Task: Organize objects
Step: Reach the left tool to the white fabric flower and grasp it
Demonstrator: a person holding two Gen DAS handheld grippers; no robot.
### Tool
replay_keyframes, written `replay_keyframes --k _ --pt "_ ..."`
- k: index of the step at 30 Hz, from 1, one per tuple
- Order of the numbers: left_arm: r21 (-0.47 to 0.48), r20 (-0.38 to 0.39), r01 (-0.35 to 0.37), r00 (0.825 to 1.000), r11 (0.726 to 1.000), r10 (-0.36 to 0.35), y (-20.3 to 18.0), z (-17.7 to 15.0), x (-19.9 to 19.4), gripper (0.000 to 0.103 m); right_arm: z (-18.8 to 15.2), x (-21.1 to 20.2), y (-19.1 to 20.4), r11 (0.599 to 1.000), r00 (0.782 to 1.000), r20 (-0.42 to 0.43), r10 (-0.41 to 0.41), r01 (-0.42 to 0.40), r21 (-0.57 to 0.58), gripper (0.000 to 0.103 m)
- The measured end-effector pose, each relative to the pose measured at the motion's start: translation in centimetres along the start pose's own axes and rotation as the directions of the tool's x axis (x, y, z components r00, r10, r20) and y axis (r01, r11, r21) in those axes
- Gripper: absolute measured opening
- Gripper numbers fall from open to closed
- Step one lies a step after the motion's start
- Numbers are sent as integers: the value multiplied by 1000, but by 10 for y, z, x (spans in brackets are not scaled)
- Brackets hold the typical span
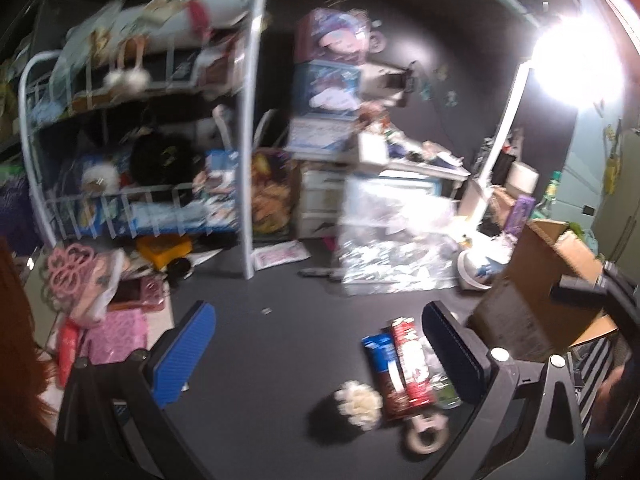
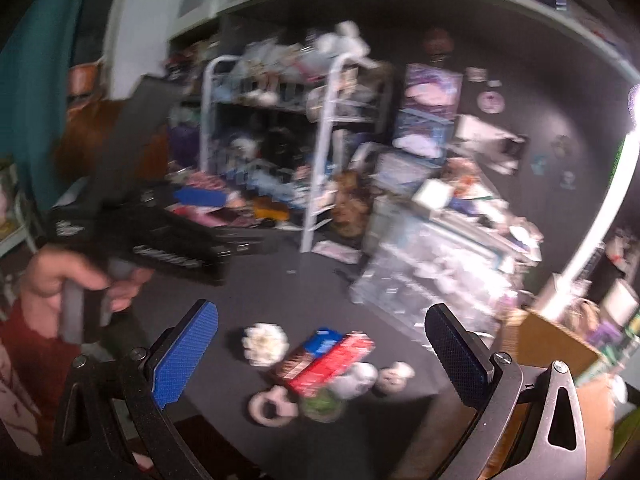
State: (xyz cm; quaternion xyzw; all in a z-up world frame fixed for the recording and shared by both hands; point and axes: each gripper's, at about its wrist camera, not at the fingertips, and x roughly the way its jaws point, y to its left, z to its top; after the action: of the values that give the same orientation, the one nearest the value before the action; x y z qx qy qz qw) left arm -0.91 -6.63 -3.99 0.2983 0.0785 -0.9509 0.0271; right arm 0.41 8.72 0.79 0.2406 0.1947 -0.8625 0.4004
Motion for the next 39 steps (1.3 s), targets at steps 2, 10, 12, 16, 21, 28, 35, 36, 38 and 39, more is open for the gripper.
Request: replay_keyframes --k 2,10,12,16,21,28,35,36,38,39 --pt "-19 -29 -15 999 1000 14 15 -6 8 103 -5 20 10 998 998 -36 55 -55 10 103" --pt "-65 -89 19 996 998 -25 61 -33 31 103 -44 113 28 976 957 -204 205 -185 111 72" --pt "-53 -102 26 994 998 -31 63 -38 34 103 -50 126 30 976 952 -230 204 -180 121 67" --pt "-95 -122 132 982 987 -143 72 -47 36 103 -58 145 25 974 941 -265 212 -182 136 57" --pt "-134 -158 204 962 970 -225 71 -53 42 102 -55 155 24 978 933 -298 200 -172 118 46" --pt "-104 -275 312 903 944 -329 50 -69 66 101 -51 164 24 986 940 -299 164 -149 74 24" --pt "-150 -311 418 840 896 -444 35 -76 79 71 -51 155 23 984 951 -255 174 -155 92 18" --pt "-154 -310 434 832 888 -460 32 -75 78 64 -50 153 24 984 953 -250 171 -153 87 18" --pt "-155 -290 468 820 870 -493 26 -69 72 57 -47 144 26 986 958 -232 166 -153 72 18" --pt "-146 -283 476 820 867 -497 23 -66 68 52 -45 141 27 986 960 -226 166 -154 68 18"
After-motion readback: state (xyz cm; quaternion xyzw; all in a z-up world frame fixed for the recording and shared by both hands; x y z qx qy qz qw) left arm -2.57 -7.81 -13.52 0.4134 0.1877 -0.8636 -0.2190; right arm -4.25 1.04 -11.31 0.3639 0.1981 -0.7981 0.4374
